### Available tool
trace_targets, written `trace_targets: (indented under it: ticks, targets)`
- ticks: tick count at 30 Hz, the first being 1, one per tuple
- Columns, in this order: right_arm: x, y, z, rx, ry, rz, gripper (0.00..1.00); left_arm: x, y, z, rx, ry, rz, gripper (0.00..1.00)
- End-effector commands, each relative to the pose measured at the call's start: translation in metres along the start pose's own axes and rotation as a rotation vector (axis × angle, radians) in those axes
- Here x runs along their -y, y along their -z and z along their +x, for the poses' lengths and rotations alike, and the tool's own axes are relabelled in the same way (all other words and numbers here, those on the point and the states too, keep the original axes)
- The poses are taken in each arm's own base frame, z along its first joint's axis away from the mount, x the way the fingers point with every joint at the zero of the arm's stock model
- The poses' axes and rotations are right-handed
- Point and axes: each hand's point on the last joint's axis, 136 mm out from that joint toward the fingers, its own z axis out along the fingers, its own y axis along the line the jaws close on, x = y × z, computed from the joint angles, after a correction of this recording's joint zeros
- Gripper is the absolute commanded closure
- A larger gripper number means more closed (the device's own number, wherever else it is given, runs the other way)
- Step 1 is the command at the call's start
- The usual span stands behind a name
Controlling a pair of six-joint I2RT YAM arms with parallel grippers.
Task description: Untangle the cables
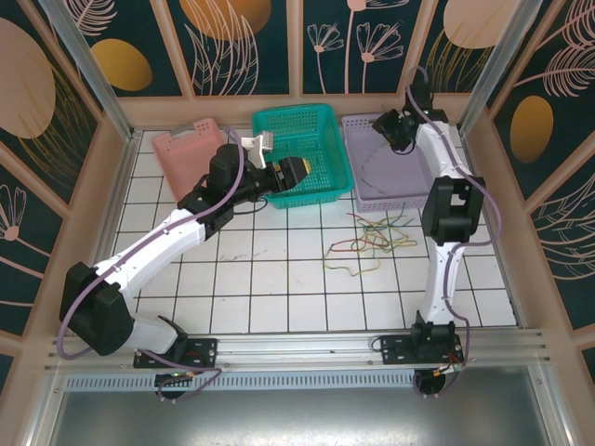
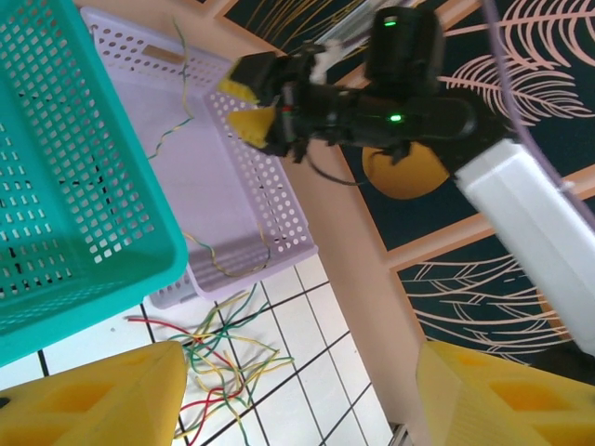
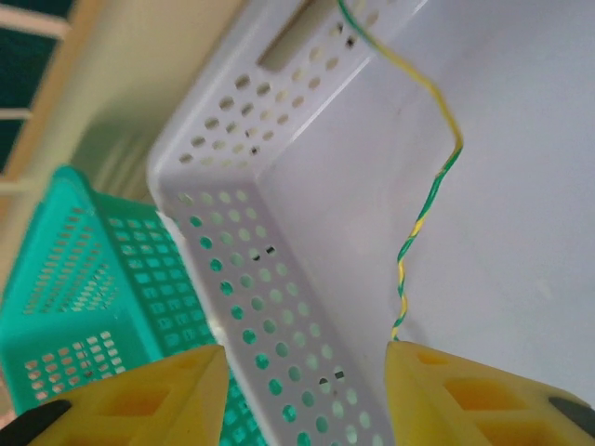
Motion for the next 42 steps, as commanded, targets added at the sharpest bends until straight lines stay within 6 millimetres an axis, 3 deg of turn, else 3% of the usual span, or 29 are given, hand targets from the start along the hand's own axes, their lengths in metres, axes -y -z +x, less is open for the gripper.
trace_targets:
  ticks: [1, 5, 8, 12, 15, 18, 20, 25, 31, 38, 42]
  targets:
    - [-0.022, 0.089, -0.022, 0.179, -0.033, -0.024, 0.54, -0.004, 0.003, 0.000, 0.001, -0.010, -0.032, 0.33]
    - [-0.003, 0.137, 0.001, 0.278, -0.135, -0.041, 0.66, -0.017, 0.001, 0.011, -0.034, 0.011, -0.061, 0.34]
    - [0.033, 0.153, 0.045, 0.283, -0.227, -0.018, 0.74, -0.029, -0.003, 0.024, -0.079, 0.020, -0.083, 0.38]
    - [0.083, 0.142, 0.128, 0.163, -0.272, 0.025, 0.76, -0.050, -0.005, 0.047, -0.140, 0.033, -0.113, 0.45]
    - [0.099, 0.130, 0.188, 0.044, -0.227, 0.051, 0.74, -0.061, -0.005, 0.063, -0.187, 0.043, -0.118, 0.49]
    - [0.116, 0.118, 0.239, -0.082, -0.228, 0.077, 0.66, -0.067, -0.008, 0.082, -0.252, 0.043, -0.109, 0.52]
    - [0.127, 0.112, 0.259, -0.140, -0.281, 0.088, 0.63, -0.070, -0.011, 0.098, -0.308, 0.041, -0.101, 0.52]
    - [0.134, 0.103, 0.272, -0.170, -0.372, 0.057, 0.52, -0.075, -0.023, 0.143, -0.451, -0.013, -0.088, 0.50]
    - [0.150, 0.111, 0.264, -0.172, -0.134, 0.232, 0.49, -0.090, -0.034, 0.200, -0.650, -0.122, -0.142, 0.47]
    - [0.167, 0.092, 0.304, -0.335, 0.053, 0.230, 0.47, -0.102, -0.041, 0.218, -0.692, -0.082, -0.157, 0.45]
    - [0.167, 0.085, 0.315, -0.355, 0.066, 0.235, 0.54, -0.107, -0.045, 0.230, -0.737, -0.069, -0.162, 0.44]
